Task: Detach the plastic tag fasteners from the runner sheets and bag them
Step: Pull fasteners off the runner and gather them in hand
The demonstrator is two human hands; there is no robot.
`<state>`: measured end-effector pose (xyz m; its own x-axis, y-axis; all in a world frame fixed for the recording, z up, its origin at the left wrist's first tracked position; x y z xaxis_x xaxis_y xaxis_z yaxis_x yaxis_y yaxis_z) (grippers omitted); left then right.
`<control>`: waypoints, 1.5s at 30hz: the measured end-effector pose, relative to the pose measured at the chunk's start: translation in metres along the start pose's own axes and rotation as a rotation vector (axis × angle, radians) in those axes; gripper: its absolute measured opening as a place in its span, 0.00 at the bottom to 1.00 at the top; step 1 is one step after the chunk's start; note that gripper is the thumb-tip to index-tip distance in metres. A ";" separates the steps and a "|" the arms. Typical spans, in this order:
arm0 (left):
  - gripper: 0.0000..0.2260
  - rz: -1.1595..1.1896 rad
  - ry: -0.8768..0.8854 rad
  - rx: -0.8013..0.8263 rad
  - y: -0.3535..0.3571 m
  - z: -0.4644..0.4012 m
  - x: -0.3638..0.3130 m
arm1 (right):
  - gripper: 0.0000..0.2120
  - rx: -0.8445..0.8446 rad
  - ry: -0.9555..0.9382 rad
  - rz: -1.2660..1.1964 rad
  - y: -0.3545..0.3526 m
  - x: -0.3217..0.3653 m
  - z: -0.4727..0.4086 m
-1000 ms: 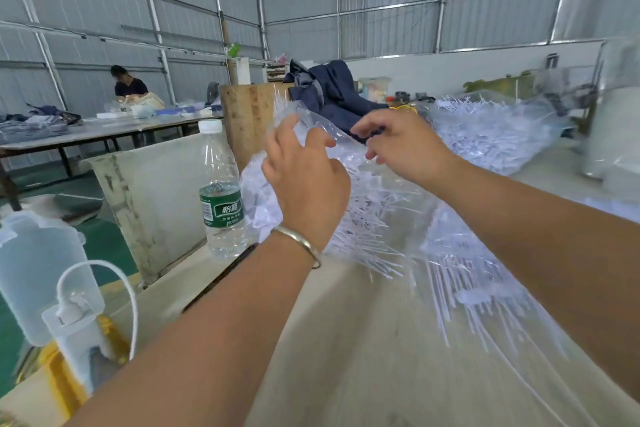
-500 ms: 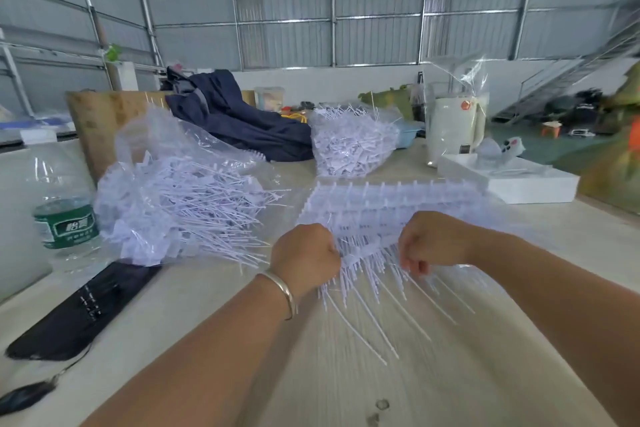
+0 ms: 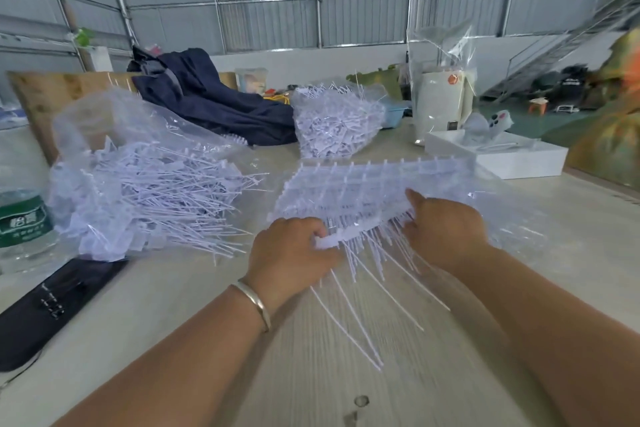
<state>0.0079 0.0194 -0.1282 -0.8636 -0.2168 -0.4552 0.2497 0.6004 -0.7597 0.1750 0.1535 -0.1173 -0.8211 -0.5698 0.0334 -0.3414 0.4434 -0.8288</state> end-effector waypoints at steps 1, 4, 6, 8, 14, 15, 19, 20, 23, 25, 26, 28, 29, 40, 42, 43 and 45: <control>0.03 0.113 -0.037 0.033 -0.001 0.000 0.003 | 0.26 -0.002 0.038 -0.045 0.001 -0.007 -0.001; 0.05 0.280 -0.048 0.146 -0.003 0.002 0.006 | 0.26 0.007 0.072 -0.205 0.004 -0.017 0.001; 0.08 0.308 -0.058 0.204 -0.006 0.003 0.010 | 0.23 -0.005 0.078 -0.284 0.002 -0.018 0.002; 0.10 0.325 -0.086 0.228 -0.008 0.002 0.017 | 0.19 -0.062 0.062 -0.288 -0.007 -0.020 -0.001; 0.15 0.380 -0.127 0.155 -0.008 0.001 0.027 | 0.06 0.181 -0.023 -0.482 -0.016 -0.008 0.011; 0.15 0.352 -0.109 0.155 -0.006 0.001 0.026 | 0.07 0.173 -0.082 -0.445 -0.021 -0.001 0.012; 0.10 0.237 -0.034 0.141 -0.002 0.001 0.021 | 0.08 -0.155 -0.224 -0.383 -0.066 0.017 0.010; 0.10 0.224 -0.031 0.132 -0.002 0.000 0.022 | 0.09 -0.229 -0.260 -0.353 -0.076 0.023 0.012; 0.08 0.195 -0.022 0.135 0.001 0.001 0.021 | 0.09 -0.402 -0.368 -0.197 -0.099 0.044 0.025; 0.10 0.219 -0.018 0.140 0.002 0.003 0.017 | 0.08 -0.479 -0.386 -0.124 -0.113 0.052 0.030; 0.12 0.238 -0.020 0.138 0.002 0.003 0.015 | 0.09 -0.525 -0.388 -0.090 -0.120 0.055 0.033; 0.17 0.271 -0.019 0.122 0.001 0.002 0.013 | 0.08 -0.618 -0.418 -0.025 -0.130 0.064 0.039; 0.18 0.277 -0.016 0.112 0.000 0.002 0.013 | 0.07 -0.662 -0.441 -0.005 -0.132 0.069 0.043; 0.02 0.327 0.049 0.051 -0.003 0.006 -0.004 | 0.12 -0.183 -0.166 -0.025 -0.053 0.015 0.011; 0.04 0.287 0.085 0.047 0.001 0.008 -0.008 | 0.11 -0.150 -0.234 -0.332 -0.048 0.032 0.016; 0.05 0.294 0.093 0.044 0.002 0.009 -0.010 | 0.11 -0.099 -0.263 -0.502 -0.045 0.043 0.019; 0.06 0.352 0.081 0.044 0.004 0.009 -0.012 | 0.10 0.045 -0.261 -0.735 -0.035 0.063 0.027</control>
<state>0.0231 0.0176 -0.1295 -0.7527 0.0606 -0.6556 0.5555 0.5931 -0.5829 0.1478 0.0834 -0.1013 -0.2554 -0.8532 0.4549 -0.7324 -0.1365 -0.6671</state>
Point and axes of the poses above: each hand's wrist, its own z-axis away from the middle knuckle, its own y-axis out of the palm, x = y × z, the point moved 8 cm from there along -z, towards the middle knuckle, and after that the axes turned 10 degrees about -x, right-handed, at the moved point
